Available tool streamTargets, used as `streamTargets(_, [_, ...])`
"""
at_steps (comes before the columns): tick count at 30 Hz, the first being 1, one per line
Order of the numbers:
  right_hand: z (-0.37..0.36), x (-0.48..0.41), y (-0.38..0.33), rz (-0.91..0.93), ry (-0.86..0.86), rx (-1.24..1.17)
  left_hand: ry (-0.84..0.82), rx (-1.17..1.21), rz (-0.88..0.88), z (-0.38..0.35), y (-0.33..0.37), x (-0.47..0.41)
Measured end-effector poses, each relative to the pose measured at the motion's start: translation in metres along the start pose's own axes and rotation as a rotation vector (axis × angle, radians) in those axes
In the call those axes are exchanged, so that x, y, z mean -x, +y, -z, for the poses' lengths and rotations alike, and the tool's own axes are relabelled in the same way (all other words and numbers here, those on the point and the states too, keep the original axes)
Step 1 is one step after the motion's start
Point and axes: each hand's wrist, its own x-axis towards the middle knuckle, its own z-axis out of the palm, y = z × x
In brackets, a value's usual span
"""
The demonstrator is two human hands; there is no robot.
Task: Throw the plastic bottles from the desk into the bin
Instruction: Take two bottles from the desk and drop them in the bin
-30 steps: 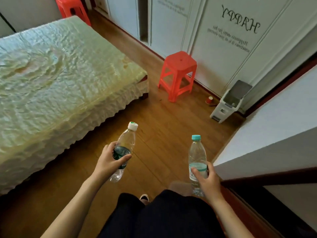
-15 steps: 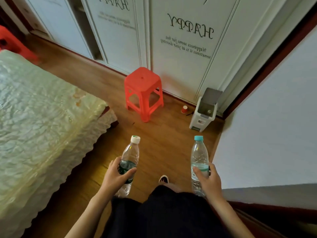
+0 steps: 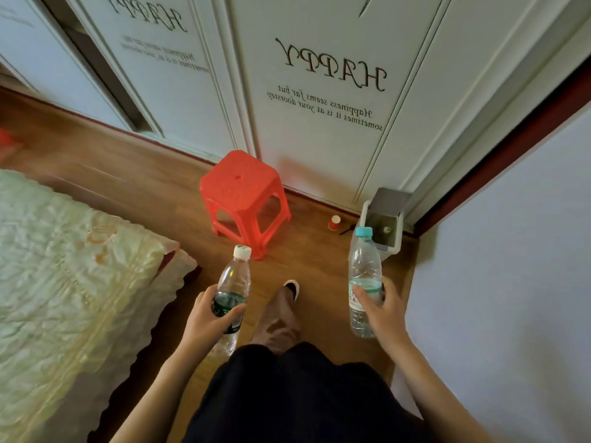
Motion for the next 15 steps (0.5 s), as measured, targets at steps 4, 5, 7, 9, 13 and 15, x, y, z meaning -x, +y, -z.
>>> streamTargets(4, [-0.006,-0.056,-0.031,-0.051,0.091,-0.027,-0.057,-0.034,-0.103,0.009,0.049,-0.099])
streamTargets(5, [-0.006,-0.068,-0.038,-0.066,0.114,-0.023,-0.069,-0.050,-0.134,0.011,0.066,-0.122])
streamTargets(7, [-0.002,-0.090,-0.048,-0.099,0.167,-0.015,-0.114,-0.072,-0.192,0.014,0.098,-0.168])
streamTargets(9, [0.005,-0.108,-0.056,-0.124,0.238,0.000,-0.183,-0.090,-0.257,0.012,0.131,-0.213])
streamTargets(13, [0.025,-0.127,-0.067,-0.188,0.370,-0.032,-0.326,-0.156,-0.377,-0.009,0.197,-0.278])
streamTargets(15, [0.035,-0.131,-0.068,-0.221,0.443,-0.047,-0.392,-0.191,-0.437,-0.028,0.225,-0.299])
